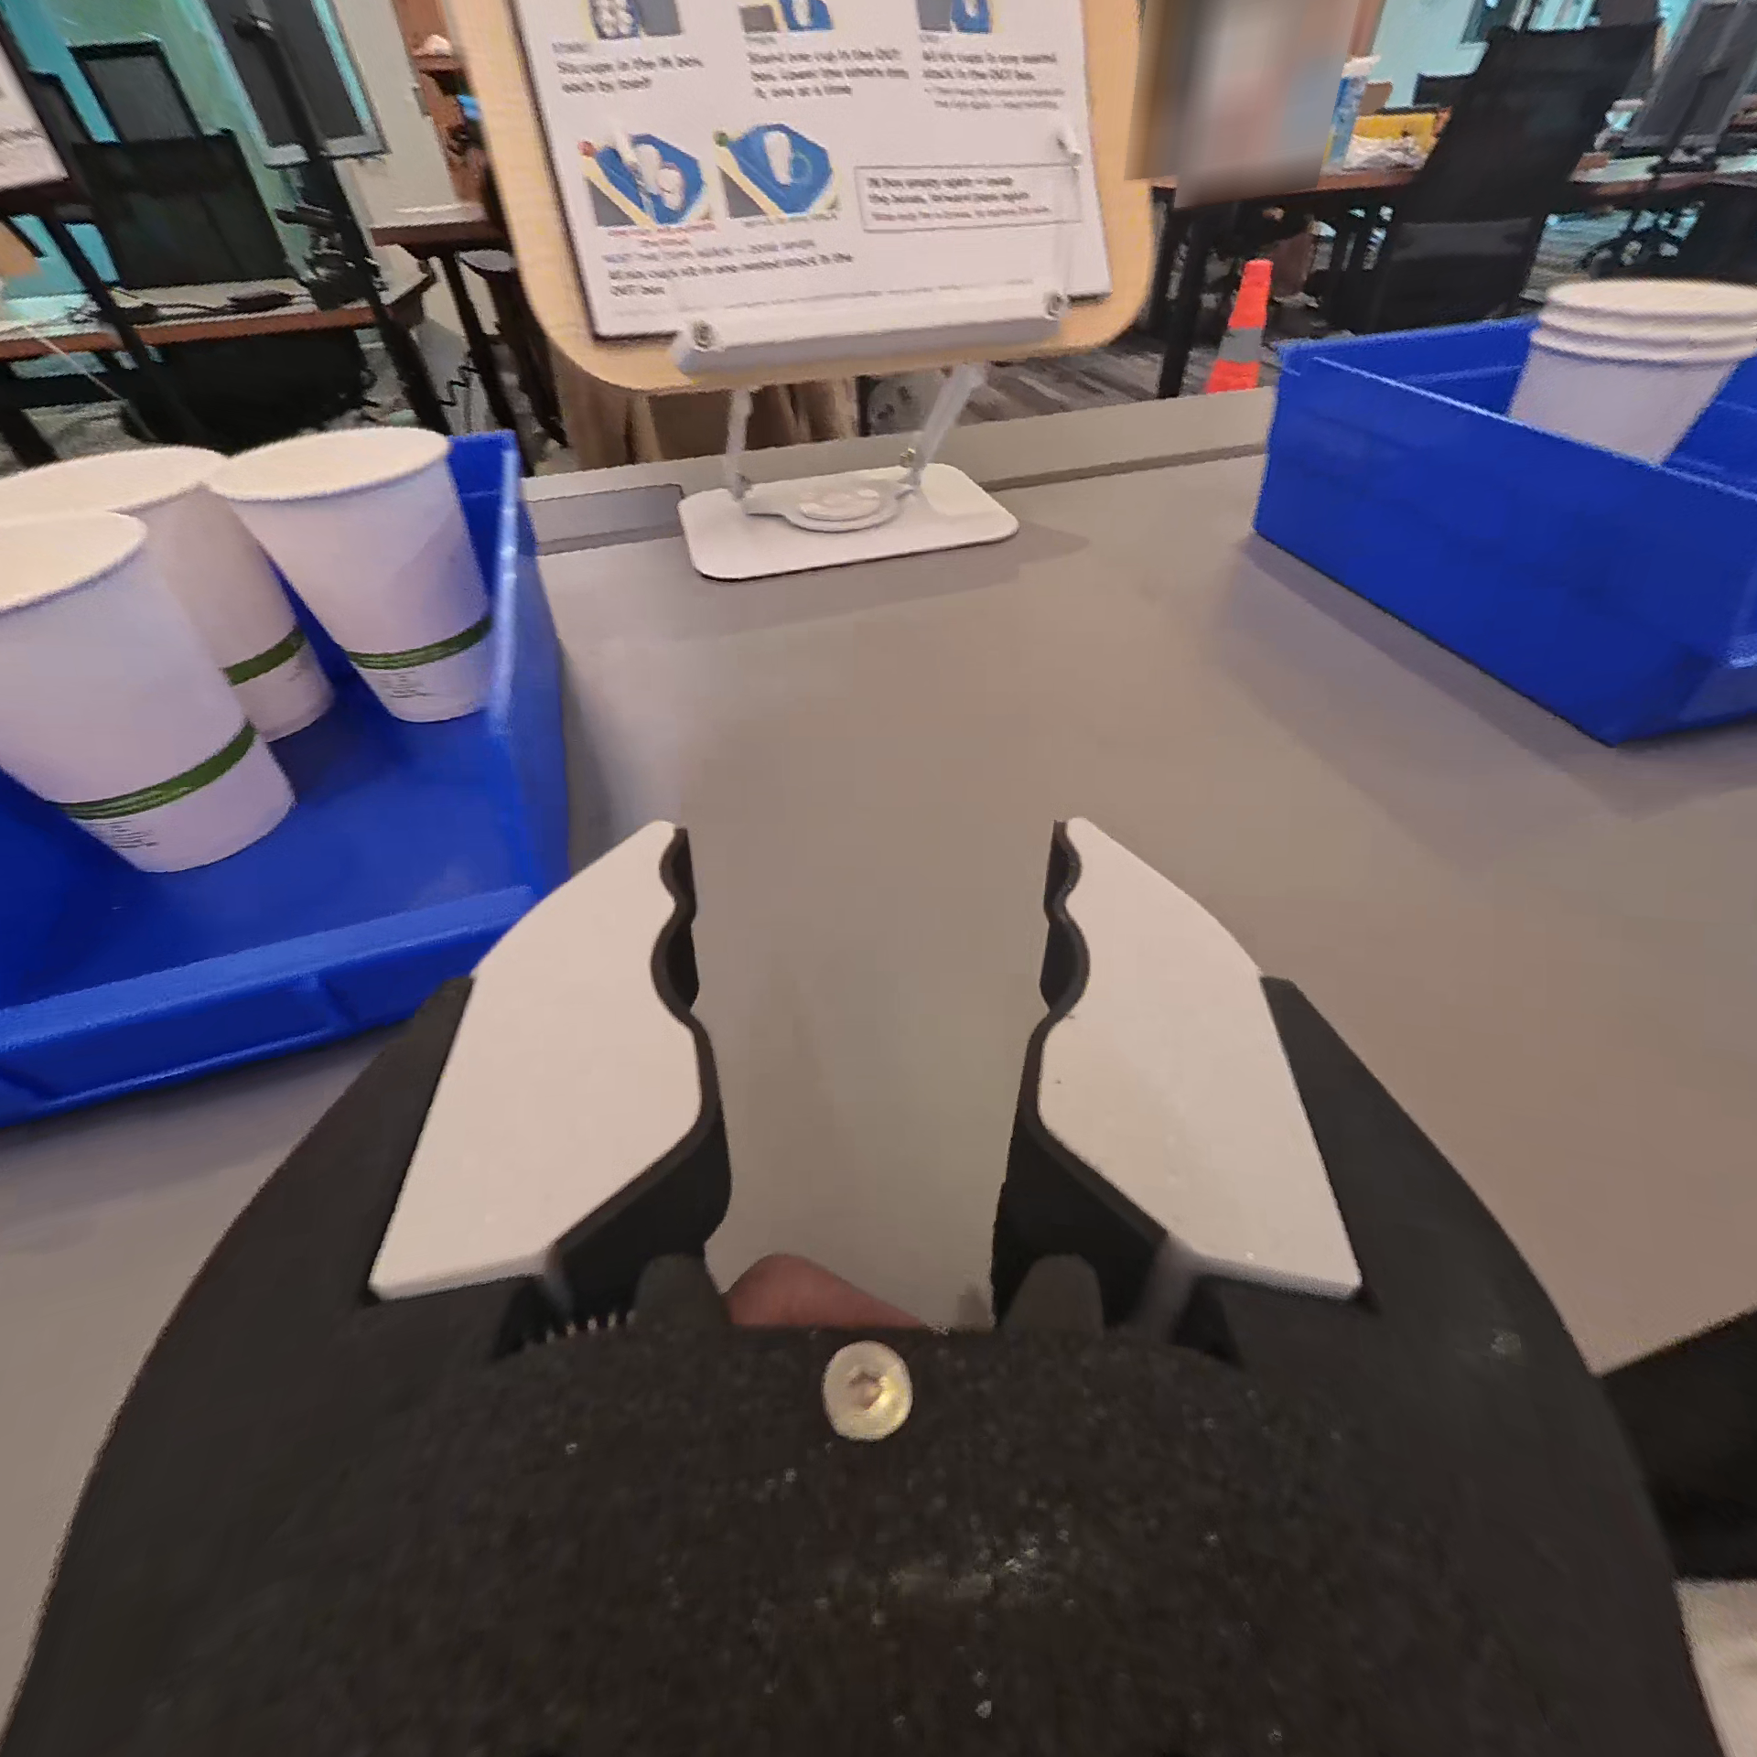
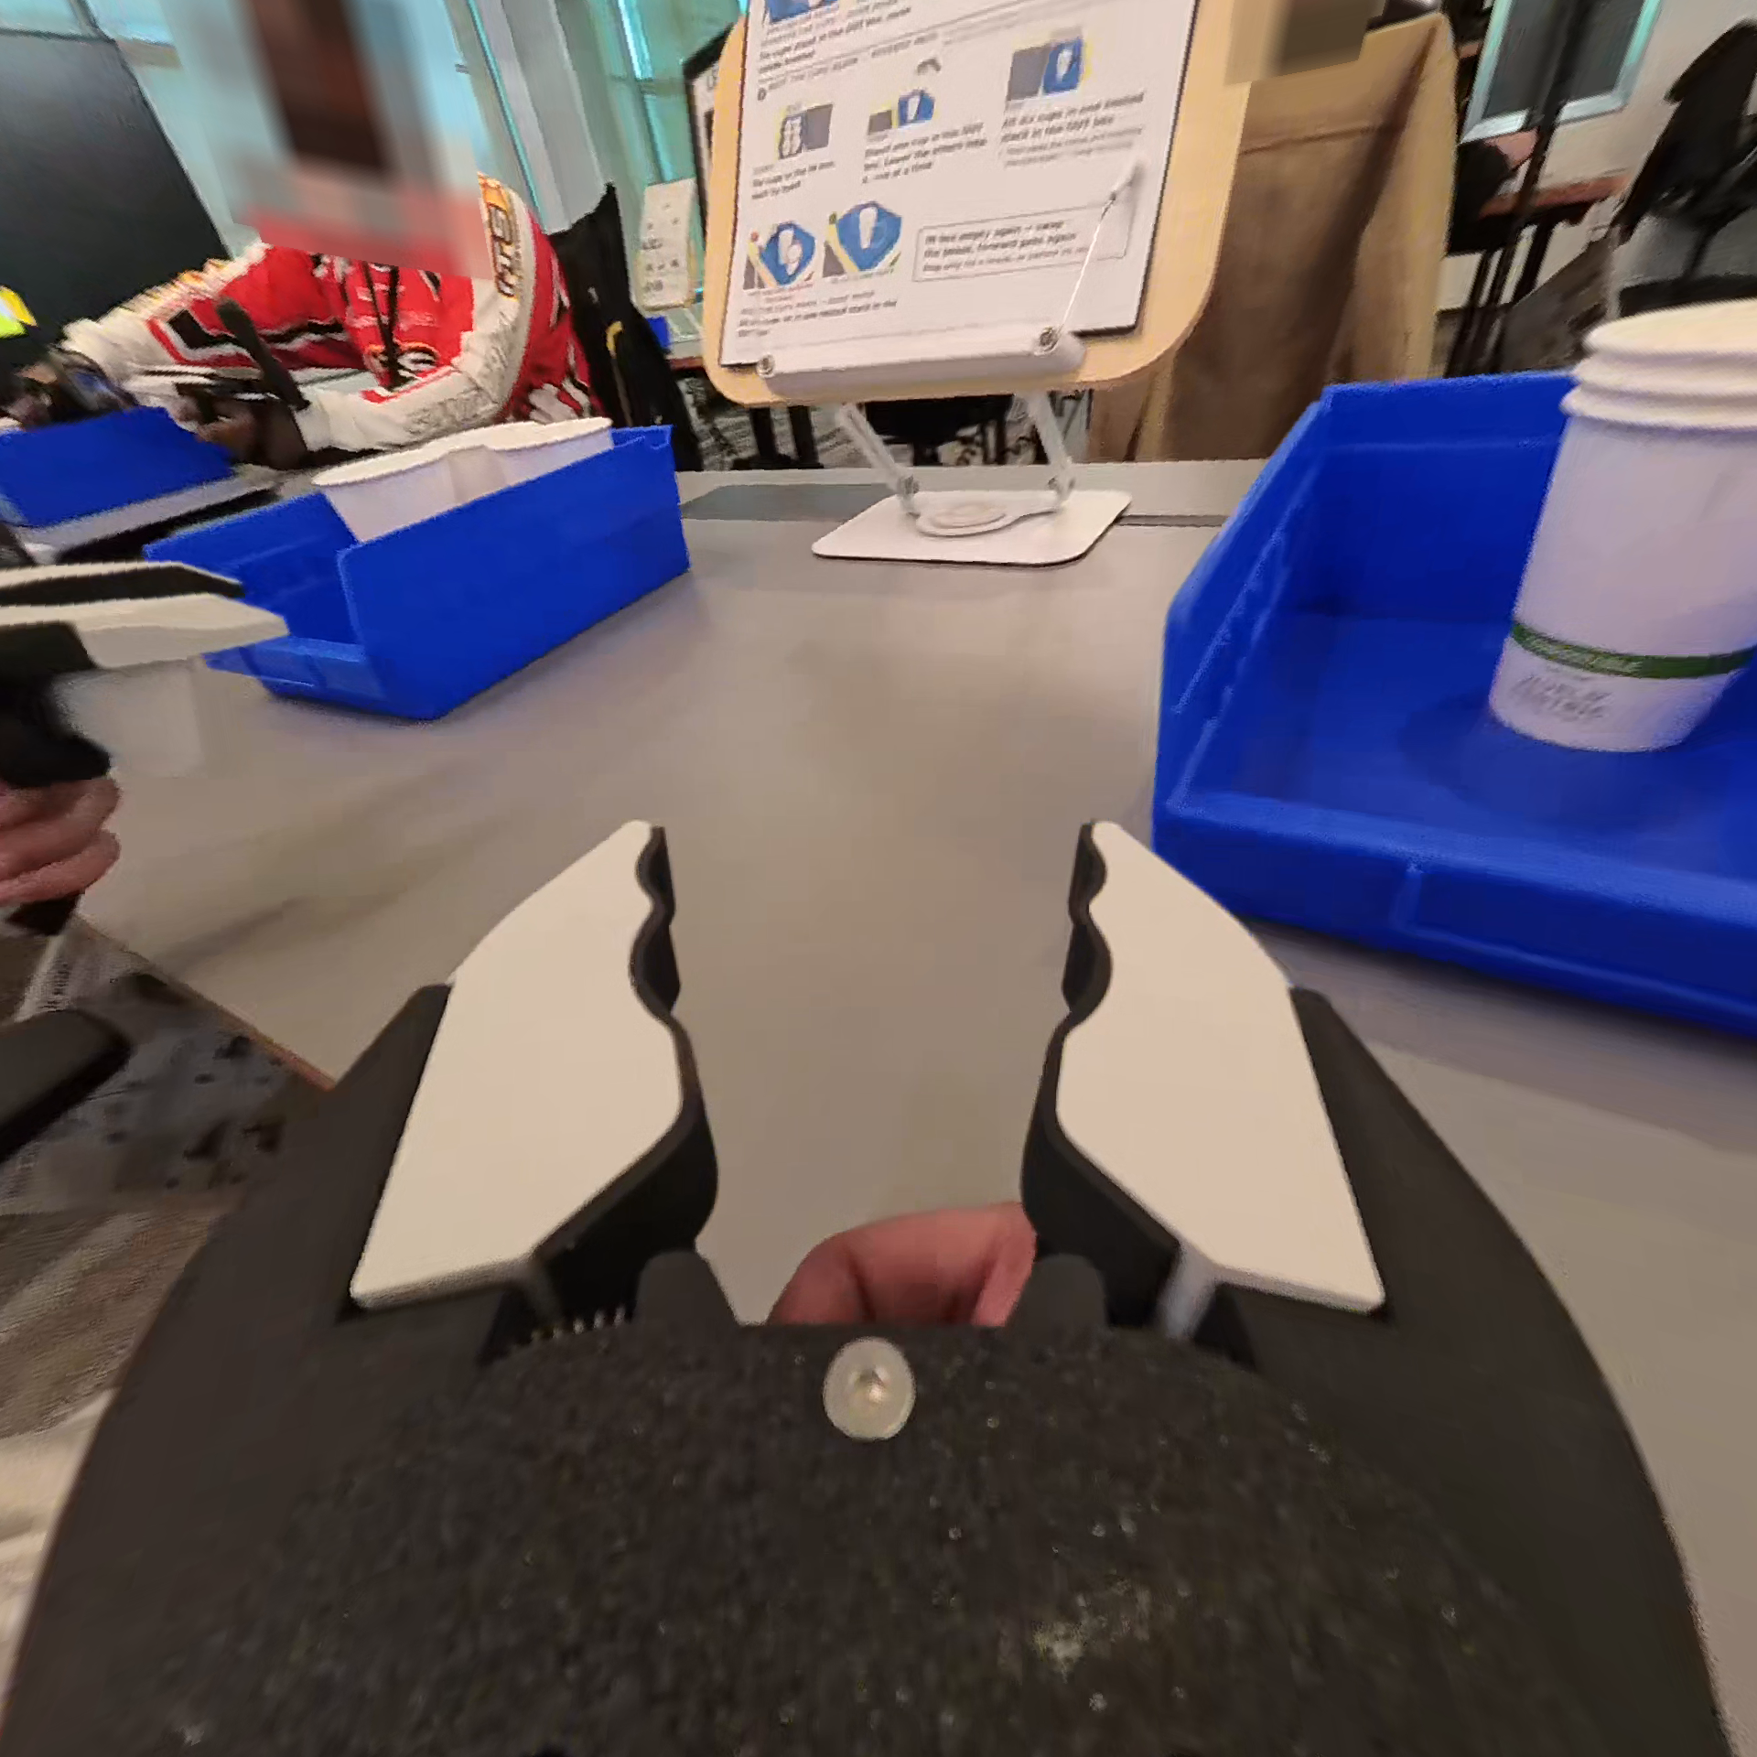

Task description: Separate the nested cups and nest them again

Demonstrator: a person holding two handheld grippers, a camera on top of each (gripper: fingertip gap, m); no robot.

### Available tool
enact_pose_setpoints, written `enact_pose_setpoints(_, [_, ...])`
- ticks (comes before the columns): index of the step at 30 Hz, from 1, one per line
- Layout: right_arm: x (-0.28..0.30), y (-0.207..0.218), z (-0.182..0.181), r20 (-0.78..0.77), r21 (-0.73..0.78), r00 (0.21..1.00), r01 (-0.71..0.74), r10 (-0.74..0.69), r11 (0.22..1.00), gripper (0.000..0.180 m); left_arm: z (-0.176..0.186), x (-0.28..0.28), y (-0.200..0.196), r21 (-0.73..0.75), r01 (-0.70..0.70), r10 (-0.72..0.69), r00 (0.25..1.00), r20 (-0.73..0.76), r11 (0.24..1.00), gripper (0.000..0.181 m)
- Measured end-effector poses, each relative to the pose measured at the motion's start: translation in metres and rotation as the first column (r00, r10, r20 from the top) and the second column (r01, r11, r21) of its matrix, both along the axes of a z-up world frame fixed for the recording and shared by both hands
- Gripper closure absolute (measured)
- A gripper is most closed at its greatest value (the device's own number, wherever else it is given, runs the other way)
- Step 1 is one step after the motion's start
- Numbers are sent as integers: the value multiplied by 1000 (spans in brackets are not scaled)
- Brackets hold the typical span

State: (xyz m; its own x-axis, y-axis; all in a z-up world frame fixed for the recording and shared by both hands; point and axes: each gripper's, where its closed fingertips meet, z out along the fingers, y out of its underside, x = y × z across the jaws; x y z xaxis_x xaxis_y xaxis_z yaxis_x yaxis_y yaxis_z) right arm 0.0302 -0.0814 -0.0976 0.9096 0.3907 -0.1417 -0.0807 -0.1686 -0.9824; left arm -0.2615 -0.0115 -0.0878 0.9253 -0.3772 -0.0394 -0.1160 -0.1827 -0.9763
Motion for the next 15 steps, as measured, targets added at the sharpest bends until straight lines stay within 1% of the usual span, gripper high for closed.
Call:
enact_pose_setpoints(1, [0, 0, 0, -4, 4, 1000, -2, 2, 1000, 101, 4, -8, 3, 7, -23, 23, 1000, 3, 1000, 111])
enact_pose_setpoints(3, [1, 1, -3, 35, 1, 999, 9, -9, 1000, 101, 11, -36, 15, 9, -107, 106, 994, 6, 994, 111])
enact_pose_setpoints(5, [-2, 0, -3, 21, -7, 1000, -10, 10, 1000, 101, 17, -71, 37, -3, -203, 203, 979, 28, 979, 111])
enact_pose_setpoints(6, [-5, -1, -4, 3, -15, 1000, -23, 23, 1000, 102, 15, -90, 52, -35, -248, 248, 968, 22, 968, 109])
enact_pose_setpoints(8, [-11, -1, -8, -12, -39, 999, -50, 49, 998, 102, 9, -118, 83, -132, -294, 297, 955, 3, 947, 103])
enact_pose_setpoints(9, [-14, -2, -11, -11, -48, 998, -58, 58, 997, 102, 8, -134, 100, -158, -343, 346, 938, -12, 926, 100])
enact_pose_setpoints(11, [-20, -3, -14, -6, -58, 997, -77, 77, 995, 102, 10, -170, 135, -144, -471, 467, 882, -62, 870, 98])
enact_pose_setpoints(12, [-23, -5, -16, 0, -62, 996, -88, 88, 994, 102, 6, -182, 151, -170, -512, 506, 859, -78, 842, 95])
enact_pose_setpoints(15, [-29, -8, -18, 45, -62, 993, -108, 111, 992, 102, -11, -197, 186, -289, -562, 569, 820, -66, 775, 89])
